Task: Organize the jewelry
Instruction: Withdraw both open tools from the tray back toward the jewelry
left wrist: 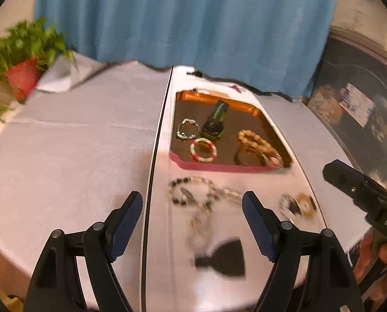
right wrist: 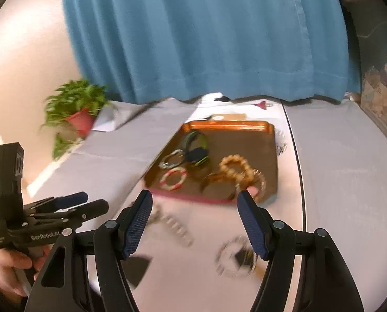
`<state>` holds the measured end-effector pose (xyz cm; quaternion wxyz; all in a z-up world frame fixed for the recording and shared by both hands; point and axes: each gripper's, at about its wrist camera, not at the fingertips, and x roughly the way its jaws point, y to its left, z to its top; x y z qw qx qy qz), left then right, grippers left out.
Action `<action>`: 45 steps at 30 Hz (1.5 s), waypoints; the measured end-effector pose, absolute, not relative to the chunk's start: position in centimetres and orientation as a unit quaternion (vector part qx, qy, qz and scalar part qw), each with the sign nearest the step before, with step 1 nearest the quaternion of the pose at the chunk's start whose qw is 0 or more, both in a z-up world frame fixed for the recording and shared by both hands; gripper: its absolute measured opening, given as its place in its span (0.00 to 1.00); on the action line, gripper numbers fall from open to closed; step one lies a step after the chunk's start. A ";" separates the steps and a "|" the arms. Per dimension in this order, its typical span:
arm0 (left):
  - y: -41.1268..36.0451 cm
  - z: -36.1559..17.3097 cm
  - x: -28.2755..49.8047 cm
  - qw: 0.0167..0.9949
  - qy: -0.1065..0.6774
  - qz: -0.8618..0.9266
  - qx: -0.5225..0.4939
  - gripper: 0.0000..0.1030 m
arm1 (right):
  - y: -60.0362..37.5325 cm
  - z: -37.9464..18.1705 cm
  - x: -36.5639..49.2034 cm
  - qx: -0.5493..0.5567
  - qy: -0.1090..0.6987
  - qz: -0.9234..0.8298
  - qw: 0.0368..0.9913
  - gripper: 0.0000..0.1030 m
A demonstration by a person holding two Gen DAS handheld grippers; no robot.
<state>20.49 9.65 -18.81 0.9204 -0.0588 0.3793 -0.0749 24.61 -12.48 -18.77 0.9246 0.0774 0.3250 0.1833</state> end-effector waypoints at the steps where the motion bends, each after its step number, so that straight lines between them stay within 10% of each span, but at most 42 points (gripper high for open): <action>1: 9.3 -17.9 19.1 0.923 0.373 -0.077 -0.053 0.75 | -12.4 -18.3 23.2 0.075 0.321 0.185 0.926 0.67; 8: 7.6 -12.3 11.6 0.939 0.328 -0.098 -0.039 0.82 | -10.9 -13.5 13.4 0.028 0.292 0.197 0.936 1.00; 30: 3.2 -1.9 -1.1 0.966 0.249 -0.061 0.016 1.00 | -11.6 -4.5 -1.3 0.046 0.196 0.191 0.961 1.00; 45: 4.1 -8.6 3.4 0.952 0.283 -0.116 0.006 1.00 | -11.9 -9.7 3.0 0.043 0.266 0.186 0.945 1.00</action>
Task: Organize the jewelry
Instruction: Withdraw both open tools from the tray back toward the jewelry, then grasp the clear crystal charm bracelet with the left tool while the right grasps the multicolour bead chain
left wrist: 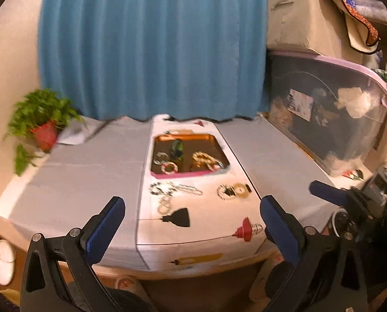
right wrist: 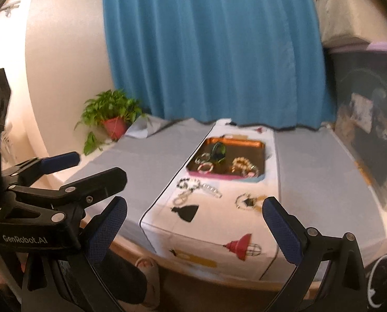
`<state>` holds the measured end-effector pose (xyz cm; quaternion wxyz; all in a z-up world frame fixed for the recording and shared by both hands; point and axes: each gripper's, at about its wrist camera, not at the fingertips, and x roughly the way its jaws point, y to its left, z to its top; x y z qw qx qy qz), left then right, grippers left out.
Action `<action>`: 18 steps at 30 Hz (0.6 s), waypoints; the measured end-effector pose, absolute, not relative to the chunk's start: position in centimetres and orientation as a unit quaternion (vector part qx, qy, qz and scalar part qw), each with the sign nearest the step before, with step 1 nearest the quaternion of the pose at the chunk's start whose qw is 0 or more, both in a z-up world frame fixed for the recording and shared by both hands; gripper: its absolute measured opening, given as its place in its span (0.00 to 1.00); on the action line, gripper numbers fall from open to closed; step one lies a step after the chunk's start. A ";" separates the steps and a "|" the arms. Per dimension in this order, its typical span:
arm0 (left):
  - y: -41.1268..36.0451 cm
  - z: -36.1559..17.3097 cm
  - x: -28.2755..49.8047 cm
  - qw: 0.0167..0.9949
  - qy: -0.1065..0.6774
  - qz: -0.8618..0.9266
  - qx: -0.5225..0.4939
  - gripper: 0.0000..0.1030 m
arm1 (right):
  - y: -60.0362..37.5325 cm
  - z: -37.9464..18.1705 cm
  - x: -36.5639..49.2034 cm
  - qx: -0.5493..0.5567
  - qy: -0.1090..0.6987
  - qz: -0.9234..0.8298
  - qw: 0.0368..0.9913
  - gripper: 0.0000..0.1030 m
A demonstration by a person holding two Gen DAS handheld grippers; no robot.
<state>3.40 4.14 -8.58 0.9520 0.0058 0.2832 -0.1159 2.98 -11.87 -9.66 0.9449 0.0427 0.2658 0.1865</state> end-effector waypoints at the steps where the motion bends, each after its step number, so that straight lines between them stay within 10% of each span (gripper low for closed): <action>1: 4.6 -9.4 3.8 0.949 0.283 -0.137 0.002 1.00 | -11.8 -10.3 3.4 0.042 0.269 0.189 0.944 1.00; 11: 7.5 -16.6 10.3 0.936 0.317 -0.152 -0.016 0.96 | -13.6 -17.3 10.5 0.070 0.318 0.175 0.929 0.99; 18: 8.0 -22.1 18.1 0.920 0.371 -0.127 0.002 0.40 | -14.3 -19.7 17.0 0.027 0.322 0.169 0.931 0.94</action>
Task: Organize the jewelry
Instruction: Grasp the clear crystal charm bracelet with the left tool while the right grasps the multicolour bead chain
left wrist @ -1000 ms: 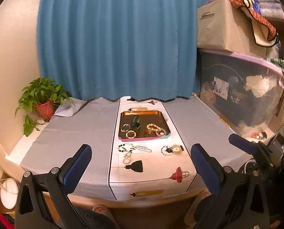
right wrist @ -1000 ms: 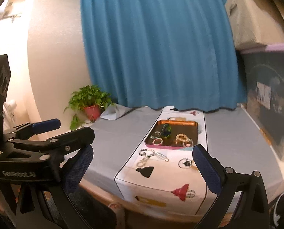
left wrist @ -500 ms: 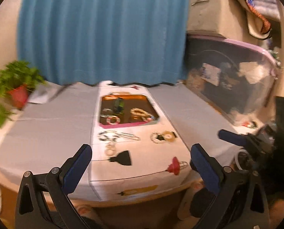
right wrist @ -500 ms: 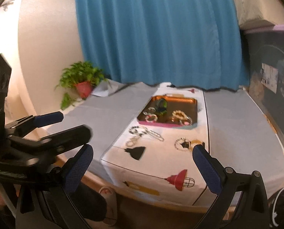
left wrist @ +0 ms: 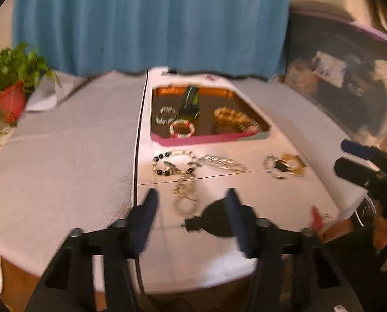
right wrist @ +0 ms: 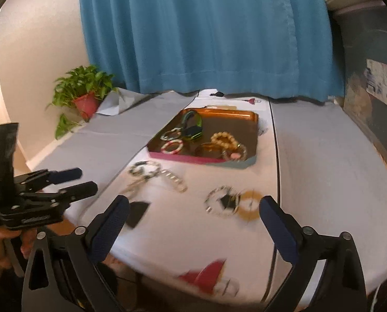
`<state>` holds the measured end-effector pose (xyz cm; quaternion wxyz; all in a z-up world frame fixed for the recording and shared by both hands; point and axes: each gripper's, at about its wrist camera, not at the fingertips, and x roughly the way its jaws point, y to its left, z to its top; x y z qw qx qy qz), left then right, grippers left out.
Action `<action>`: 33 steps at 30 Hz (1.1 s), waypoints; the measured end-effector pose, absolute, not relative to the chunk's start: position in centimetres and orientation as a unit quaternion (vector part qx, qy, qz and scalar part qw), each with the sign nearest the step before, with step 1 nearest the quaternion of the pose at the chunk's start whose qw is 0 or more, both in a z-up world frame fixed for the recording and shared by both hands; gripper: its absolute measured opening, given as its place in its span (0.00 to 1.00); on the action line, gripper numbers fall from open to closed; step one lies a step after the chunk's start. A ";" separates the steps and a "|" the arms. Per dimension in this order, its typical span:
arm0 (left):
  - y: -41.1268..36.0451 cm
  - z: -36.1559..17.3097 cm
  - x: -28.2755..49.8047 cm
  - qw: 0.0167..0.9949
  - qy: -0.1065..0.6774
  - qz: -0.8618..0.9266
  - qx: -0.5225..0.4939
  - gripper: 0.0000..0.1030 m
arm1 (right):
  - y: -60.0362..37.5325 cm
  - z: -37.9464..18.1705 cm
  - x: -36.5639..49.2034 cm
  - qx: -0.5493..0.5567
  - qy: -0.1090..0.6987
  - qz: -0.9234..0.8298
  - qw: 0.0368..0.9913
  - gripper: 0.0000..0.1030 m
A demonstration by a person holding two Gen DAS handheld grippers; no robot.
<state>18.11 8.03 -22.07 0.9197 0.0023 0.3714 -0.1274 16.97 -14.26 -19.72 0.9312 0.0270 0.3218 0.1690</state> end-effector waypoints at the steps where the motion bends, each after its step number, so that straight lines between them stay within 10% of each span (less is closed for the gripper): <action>1: 8.1 -23.0 19.3 0.914 0.383 -0.132 0.000 0.37 | -14.2 -20.1 17.9 0.022 0.326 0.169 0.930 0.93; 8: 7.4 -26.8 22.0 0.896 0.418 -0.140 0.046 0.33 | -14.3 -25.9 23.1 0.013 0.382 0.156 0.911 0.44; 22: 7.1 -27.0 23.6 0.904 0.403 -0.136 0.026 0.08 | -12.6 -28.0 24.9 -0.053 0.387 0.123 0.912 0.24; 24: 7.3 -26.8 23.5 0.904 0.405 -0.139 0.021 0.07 | -12.9 -27.9 24.9 -0.048 0.388 0.127 0.912 0.03; 33: 9.4 -26.5 20.9 0.889 0.426 -0.157 -0.065 0.04 | -14.4 -27.7 22.7 -0.009 0.394 0.135 0.909 0.05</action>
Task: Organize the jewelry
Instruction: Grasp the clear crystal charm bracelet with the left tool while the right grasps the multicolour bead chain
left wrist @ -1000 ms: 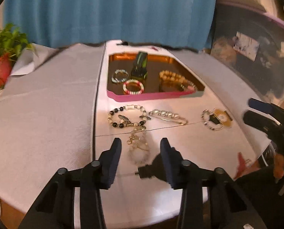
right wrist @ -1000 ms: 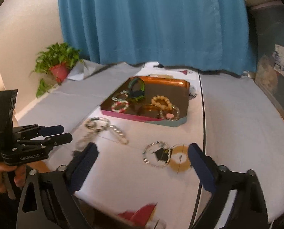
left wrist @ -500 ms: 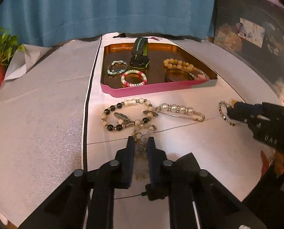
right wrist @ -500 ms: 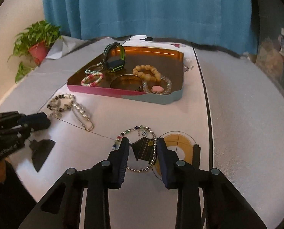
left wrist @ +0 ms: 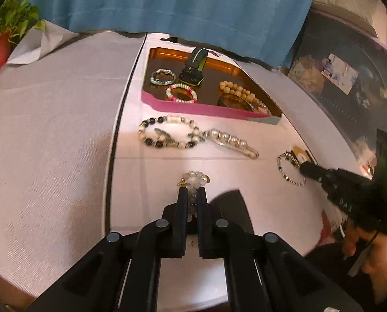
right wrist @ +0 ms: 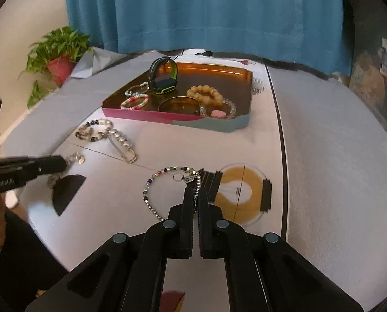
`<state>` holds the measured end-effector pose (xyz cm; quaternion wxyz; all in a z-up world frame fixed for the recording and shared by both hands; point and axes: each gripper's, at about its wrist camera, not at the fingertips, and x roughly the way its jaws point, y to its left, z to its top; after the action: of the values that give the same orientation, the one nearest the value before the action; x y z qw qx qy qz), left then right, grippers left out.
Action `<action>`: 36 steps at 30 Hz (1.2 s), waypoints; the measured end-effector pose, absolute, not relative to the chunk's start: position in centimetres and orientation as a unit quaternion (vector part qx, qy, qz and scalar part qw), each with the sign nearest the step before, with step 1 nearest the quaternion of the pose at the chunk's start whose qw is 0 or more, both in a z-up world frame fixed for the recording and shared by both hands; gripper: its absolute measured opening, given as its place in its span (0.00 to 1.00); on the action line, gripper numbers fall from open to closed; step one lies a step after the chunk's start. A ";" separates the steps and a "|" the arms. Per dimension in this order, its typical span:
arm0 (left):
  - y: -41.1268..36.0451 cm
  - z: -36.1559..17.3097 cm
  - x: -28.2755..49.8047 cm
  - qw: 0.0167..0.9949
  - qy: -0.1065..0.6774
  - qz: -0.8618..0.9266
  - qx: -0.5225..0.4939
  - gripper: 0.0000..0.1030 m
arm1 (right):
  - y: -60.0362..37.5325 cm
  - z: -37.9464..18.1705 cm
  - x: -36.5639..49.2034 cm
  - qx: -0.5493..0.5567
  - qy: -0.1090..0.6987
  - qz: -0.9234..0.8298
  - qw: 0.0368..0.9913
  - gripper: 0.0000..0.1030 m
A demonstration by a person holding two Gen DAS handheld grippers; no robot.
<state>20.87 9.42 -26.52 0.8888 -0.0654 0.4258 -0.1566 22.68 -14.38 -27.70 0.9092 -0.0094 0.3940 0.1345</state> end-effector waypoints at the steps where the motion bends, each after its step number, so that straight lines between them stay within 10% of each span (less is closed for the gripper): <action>1: 9.4 -26.5 20.6 0.889 0.425 -0.156 -0.062 0.04 | -14.7 -27.7 22.5 -0.011 0.393 0.124 0.911 0.06; 4: 9.7 -26.4 20.2 0.889 0.425 -0.156 -0.066 0.04 | -16.0 -26.8 21.9 0.020 0.379 0.120 0.917 0.09; 9: 9.2 -26.8 20.2 0.888 0.426 -0.165 -0.053 0.06 | -16.5 -26.9 22.5 0.038 0.385 0.118 0.914 0.45; 23: 7.3 -27.0 21.3 0.890 0.423 -0.169 0.022 0.11 | -13.4 -28.0 24.7 -0.054 0.382 0.119 0.915 0.46; 26: 8.0 -27.0 21.7 0.885 0.430 -0.180 -0.007 0.11 | -13.2 -28.0 25.0 -0.057 0.390 0.130 0.910 0.40; 29: 8.5 -27.0 22.1 0.878 0.437 -0.192 -0.027 0.08 | -12.1 -27.9 24.6 -0.090 0.383 0.153 0.906 0.11; 36: 8.7 -27.0 21.9 0.872 0.440 -0.209 -0.042 0.04 | -13.3 -27.8 25.0 -0.019 0.402 0.169 0.900 0.02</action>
<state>21.86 8.68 -27.00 0.8723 -0.0424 0.4400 -0.2091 24.97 -13.31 -27.77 0.8997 -0.0188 0.4019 0.1691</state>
